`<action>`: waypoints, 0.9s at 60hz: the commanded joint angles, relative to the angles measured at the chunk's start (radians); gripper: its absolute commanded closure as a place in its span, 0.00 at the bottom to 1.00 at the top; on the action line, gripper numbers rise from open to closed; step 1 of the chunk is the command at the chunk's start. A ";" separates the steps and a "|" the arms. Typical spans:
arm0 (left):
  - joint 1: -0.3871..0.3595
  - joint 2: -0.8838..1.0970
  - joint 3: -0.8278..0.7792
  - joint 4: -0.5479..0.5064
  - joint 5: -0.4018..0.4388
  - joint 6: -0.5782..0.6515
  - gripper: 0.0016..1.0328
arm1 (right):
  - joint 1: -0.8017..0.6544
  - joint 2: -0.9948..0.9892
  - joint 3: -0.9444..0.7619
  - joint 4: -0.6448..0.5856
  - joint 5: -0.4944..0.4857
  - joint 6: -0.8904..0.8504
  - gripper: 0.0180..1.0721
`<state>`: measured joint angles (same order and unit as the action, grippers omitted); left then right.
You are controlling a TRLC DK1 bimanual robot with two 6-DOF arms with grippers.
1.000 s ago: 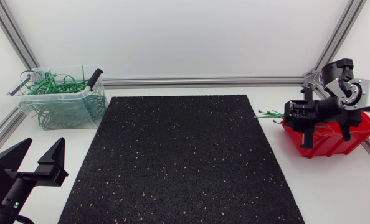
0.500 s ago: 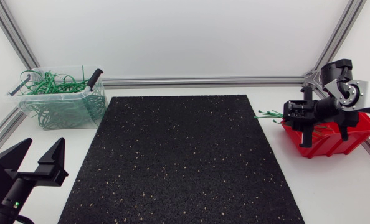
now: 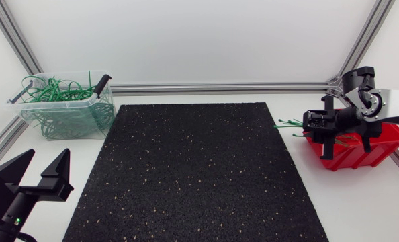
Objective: Take a green cable tie from the red box, thread the tail through the head to close it, then place it in the transparent bin on the left.
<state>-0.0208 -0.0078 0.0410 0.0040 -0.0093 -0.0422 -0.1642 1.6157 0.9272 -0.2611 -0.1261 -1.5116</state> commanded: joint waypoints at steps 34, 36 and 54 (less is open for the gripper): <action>-0.001 0.009 -0.036 -0.032 -0.001 0.001 0.03 | 0.005 -0.097 -0.116 0.020 0.000 -0.006 0.65; -0.001 0.009 -0.036 -0.032 -0.001 0.001 0.03 | 0.005 -0.105 -0.126 0.026 0.000 -0.006 0.64; -0.002 0.011 -0.036 -0.032 -0.001 0.001 0.03 | 0.003 -0.089 -0.131 0.103 0.003 -0.004 0.58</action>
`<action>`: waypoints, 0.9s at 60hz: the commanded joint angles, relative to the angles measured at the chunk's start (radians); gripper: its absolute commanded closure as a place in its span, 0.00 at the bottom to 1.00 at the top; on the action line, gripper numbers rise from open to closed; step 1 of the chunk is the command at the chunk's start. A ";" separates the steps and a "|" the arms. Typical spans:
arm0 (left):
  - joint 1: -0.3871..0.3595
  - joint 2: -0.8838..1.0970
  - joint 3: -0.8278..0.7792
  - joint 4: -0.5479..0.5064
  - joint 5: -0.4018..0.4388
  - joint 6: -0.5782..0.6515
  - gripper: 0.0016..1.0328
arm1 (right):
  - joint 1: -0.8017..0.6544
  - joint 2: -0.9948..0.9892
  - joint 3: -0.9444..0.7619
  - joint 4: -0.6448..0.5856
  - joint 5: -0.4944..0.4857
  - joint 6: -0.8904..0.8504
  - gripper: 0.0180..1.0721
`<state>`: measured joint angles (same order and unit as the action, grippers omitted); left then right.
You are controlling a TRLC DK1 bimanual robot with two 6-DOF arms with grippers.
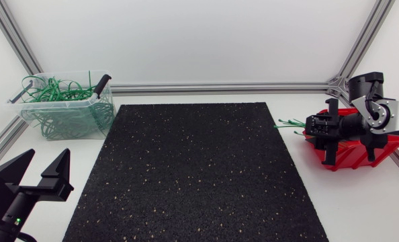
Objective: Take a green cable tie from the red box, thread the tail through the head to close it, then place it in the transparent bin on the left.
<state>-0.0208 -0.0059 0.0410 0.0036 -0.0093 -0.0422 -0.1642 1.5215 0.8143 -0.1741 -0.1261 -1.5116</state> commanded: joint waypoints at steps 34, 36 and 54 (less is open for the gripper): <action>-0.001 0.009 -0.036 -0.031 -0.001 0.001 0.03 | 0.011 0.085 0.009 0.050 0.009 -0.001 0.71; -0.001 0.009 -0.036 -0.031 -0.001 0.001 0.03 | 0.012 0.086 0.006 0.061 0.011 -0.001 0.75; -0.002 0.012 -0.036 -0.031 -0.001 0.001 0.03 | 0.012 0.080 -0.007 0.124 0.020 0.002 0.84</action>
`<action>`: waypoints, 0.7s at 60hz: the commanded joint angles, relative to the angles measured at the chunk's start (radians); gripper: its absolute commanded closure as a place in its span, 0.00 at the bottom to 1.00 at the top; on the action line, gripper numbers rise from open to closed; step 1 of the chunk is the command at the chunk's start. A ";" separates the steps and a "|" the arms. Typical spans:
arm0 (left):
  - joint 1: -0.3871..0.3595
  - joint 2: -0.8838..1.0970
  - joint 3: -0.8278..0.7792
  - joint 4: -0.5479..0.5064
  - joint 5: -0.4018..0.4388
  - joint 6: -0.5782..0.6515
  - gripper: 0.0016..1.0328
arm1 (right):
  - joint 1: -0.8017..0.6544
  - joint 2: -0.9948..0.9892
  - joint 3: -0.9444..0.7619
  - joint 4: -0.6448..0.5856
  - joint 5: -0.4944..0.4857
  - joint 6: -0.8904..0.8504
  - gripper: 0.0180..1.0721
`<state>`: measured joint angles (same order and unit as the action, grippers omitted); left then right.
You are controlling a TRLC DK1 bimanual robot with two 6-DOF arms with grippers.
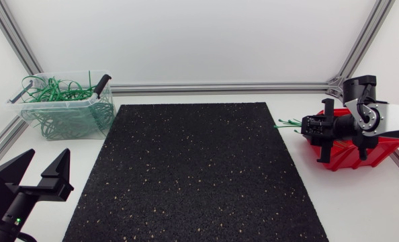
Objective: Take a green cable tie from the red box, thread the tail through the head to close it, then place it in the transparent bin on the left.
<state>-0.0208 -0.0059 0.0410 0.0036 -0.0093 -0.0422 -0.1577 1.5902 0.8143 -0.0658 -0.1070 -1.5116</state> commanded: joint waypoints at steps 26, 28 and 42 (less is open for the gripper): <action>-0.007 0.017 -0.036 -0.031 -0.001 0.001 0.03 | 0.006 -0.029 -0.009 0.012 -0.013 0.016 0.94; -0.008 0.017 -0.036 -0.031 -0.001 0.001 0.03 | 0.006 -0.039 -0.010 0.012 -0.019 0.022 0.94; -0.013 0.017 -0.036 -0.031 -0.001 0.001 0.03 | 0.006 -0.159 0.000 -0.060 -0.069 0.048 0.94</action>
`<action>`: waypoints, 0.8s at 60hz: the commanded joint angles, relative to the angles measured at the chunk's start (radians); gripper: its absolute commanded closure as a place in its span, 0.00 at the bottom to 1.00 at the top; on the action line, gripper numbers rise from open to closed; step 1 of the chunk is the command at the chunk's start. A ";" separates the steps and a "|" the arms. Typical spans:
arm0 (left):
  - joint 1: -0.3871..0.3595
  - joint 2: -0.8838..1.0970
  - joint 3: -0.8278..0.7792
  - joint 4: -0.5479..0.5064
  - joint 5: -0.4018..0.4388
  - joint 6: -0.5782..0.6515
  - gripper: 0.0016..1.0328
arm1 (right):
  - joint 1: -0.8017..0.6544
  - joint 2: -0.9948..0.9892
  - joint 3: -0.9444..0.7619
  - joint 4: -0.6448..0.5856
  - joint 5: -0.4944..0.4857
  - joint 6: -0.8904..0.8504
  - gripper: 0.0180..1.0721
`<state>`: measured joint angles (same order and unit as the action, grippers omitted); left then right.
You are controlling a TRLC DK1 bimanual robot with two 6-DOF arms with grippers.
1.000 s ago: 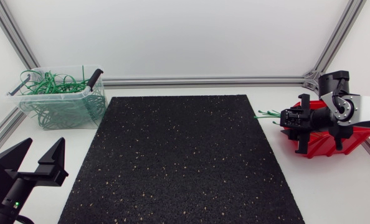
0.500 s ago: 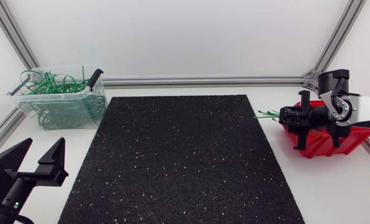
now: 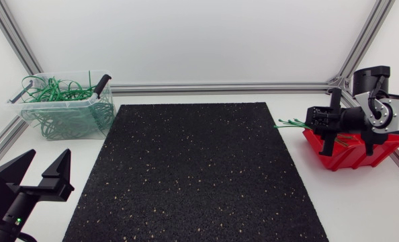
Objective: Take a green cable tie from the red box, thread the tail through the head to close it, then place it in the transparent bin on the left.
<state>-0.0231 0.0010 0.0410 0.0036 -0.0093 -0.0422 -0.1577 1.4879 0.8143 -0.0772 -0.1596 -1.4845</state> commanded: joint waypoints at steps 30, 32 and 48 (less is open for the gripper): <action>0.002 -0.001 -0.036 -0.031 -0.001 0.001 0.03 | 0.047 -0.233 0.249 -0.457 -0.132 0.296 0.95; 0.003 -0.002 -0.036 -0.031 -0.001 0.001 0.03 | 0.053 -0.241 0.258 -0.477 -0.132 0.313 0.95; 0.000 -0.002 -0.035 -0.040 -0.001 0.001 0.03 | 0.175 -0.290 0.368 -0.650 -0.126 0.467 0.95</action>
<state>-0.0273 0.0006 0.0410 0.0002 -0.0097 -0.0422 -0.0231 1.2118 1.1252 -0.6880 -0.2848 -1.0969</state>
